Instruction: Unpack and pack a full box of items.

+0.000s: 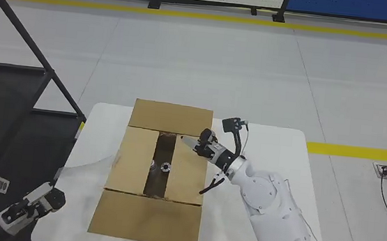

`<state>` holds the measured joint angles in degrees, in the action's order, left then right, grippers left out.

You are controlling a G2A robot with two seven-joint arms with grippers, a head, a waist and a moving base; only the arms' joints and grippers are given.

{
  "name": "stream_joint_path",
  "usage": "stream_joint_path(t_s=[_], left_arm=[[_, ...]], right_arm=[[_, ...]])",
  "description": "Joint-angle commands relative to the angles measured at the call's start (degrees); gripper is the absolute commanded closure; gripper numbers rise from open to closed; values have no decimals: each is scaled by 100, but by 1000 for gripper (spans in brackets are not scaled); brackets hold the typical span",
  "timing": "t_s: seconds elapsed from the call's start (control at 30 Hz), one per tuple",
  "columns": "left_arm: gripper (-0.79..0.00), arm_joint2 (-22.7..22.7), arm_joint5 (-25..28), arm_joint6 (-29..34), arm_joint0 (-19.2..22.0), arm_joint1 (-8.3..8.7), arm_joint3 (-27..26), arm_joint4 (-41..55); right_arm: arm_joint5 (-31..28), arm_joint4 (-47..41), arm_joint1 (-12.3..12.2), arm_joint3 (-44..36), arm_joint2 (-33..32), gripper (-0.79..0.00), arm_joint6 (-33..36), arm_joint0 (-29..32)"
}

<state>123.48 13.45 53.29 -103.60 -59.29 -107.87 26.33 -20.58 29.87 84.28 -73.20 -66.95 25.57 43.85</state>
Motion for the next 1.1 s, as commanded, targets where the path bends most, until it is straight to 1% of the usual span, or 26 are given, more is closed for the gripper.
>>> stream_joint_path(t_s=[0.0, 0.1, 0.2, 0.3, 0.37, 0.43, 0.5, 0.57, 0.7, 0.97, 1.07], left_arm=[[-785, -4, -4, 2, -5, 0, -4, -36], [-785, -4, -4, 2, -5, 0, -4, -36], [-785, -54, -49, 2, -7, 0, -15, -63], [-785, -354, -200, 123, 70, 31, -3, -639], [-785, -548, -296, 184, 181, 50, 113, -878], [-785, -703, -375, 248, 295, 63, 268, -938], [-785, -812, -420, 296, 391, 77, 429, -1027], [-785, -917, -430, 362, 450, 88, 550, -1107], [-785, -1074, -356, 533, 502, 111, 687, -1276], [-785, -1336, -165, 930, 488, 142, 633, -1264], [-785, -1389, -71, 1079, 452, 151, 557, -1146]], right_arm=[[1, 0, 0, 0, 0, -785, -1, 0], [55, 6, 0, 29, -5, -785, -22, 9], [438, -150, 49, 312, 48, -785, -189, -167], [709, -258, 126, 887, 156, -785, -453, -562], [746, -372, 174, 1308, 209, -785, -537, -837], [657, -527, 213, 1773, 236, -785, -534, -1111], [850, -408, 252, 2285, 266, -785, -849, -1398], [853, -483, 308, 2748, 319, -785, -1007, -1626], [634, -672, 406, 3544, 399, -785, -1104, -2007], [30, -1161, 590, 4732, 519, -785, -526, -2562], [-355, -1390, 649, 4992, 523, -785, -264, -2680]])
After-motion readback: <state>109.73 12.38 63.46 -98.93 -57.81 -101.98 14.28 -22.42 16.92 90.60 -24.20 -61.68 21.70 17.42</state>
